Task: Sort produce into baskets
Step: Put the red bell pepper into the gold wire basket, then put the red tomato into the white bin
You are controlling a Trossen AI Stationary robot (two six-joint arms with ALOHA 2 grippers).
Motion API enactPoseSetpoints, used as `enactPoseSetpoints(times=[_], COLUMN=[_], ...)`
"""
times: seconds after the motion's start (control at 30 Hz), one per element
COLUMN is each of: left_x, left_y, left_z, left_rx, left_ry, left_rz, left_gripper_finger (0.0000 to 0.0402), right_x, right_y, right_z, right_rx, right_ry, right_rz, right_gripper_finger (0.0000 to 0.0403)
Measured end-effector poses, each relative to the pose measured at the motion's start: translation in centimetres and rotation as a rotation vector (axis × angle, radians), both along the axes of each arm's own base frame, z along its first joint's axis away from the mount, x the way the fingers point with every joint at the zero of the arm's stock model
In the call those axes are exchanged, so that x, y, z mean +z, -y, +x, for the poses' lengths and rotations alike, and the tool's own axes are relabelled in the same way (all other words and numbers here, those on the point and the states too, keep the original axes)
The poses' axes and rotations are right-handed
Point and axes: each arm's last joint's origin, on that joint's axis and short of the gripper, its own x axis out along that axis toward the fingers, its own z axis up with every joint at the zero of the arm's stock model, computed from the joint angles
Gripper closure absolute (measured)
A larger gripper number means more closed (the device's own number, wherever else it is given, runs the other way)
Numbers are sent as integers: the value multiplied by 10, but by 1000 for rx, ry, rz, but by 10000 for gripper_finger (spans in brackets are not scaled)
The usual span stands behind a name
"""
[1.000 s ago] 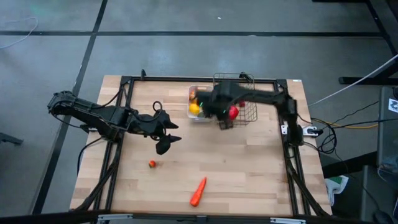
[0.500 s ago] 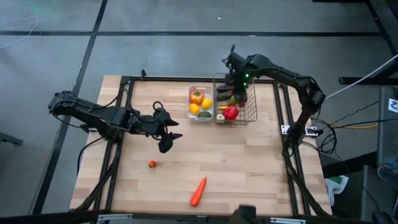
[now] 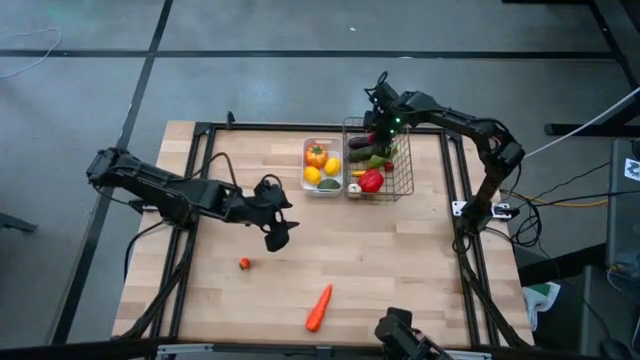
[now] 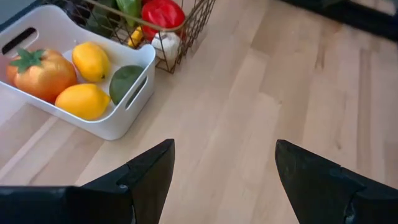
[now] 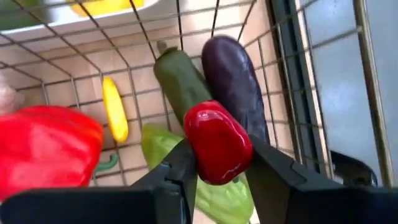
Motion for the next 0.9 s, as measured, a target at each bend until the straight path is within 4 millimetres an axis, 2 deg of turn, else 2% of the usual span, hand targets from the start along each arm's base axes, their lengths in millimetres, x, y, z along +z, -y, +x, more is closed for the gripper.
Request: enactPoseSetpoints(times=[0.53,0.67,0.77,0.9], left_x=[-4,-8,-12,-19], left_y=[1,0,-1,0], left_z=[1,-3,-8,-16], left_rx=[9,14,45,72], left_ry=[-20,-78,-136,-241], left_rz=[-14,-5,-34,-132], left_gripper_finger=[130,130,130,130], right_x=[-16,-16,-16,-16], right_y=[-4,-4,-3,-2], right_z=[-5,-5,-6,-6], right_rx=[0,-5,-15,-31], right_ry=[-40,-51,-70,-97], right_rz=[25,19,-1,-35], right_gripper_finger=[287,287,272,229])
